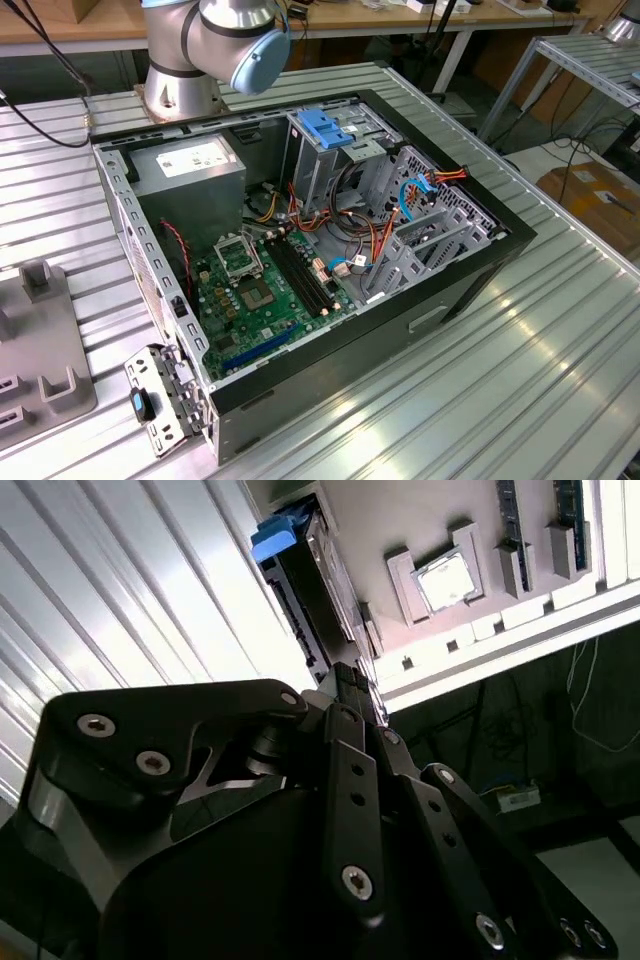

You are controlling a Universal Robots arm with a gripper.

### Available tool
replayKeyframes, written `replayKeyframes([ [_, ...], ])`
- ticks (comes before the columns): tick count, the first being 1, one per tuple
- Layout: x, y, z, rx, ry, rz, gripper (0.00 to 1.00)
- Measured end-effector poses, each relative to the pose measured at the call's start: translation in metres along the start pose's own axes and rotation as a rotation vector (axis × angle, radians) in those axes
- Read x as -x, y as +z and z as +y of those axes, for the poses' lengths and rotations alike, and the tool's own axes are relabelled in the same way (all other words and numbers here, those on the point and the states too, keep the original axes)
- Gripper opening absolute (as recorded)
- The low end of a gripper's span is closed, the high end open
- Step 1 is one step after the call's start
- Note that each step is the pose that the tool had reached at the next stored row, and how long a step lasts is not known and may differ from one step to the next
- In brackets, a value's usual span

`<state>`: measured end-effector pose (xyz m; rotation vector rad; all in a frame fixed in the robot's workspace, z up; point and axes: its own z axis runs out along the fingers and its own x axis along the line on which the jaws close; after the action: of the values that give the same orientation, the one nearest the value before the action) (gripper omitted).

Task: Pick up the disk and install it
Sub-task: 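Pick up the disk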

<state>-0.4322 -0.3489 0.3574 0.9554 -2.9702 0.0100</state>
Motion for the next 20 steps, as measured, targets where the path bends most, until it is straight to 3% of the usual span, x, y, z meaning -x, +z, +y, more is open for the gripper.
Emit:
replayKeyframes([
  [10,0.0000,0.0004,0.0000,-0.0057,-0.247,0.0002,0.11],
  [20,0.0000,0.0010,0.0000,-0.0107,-0.467,0.0004,0.11],
])
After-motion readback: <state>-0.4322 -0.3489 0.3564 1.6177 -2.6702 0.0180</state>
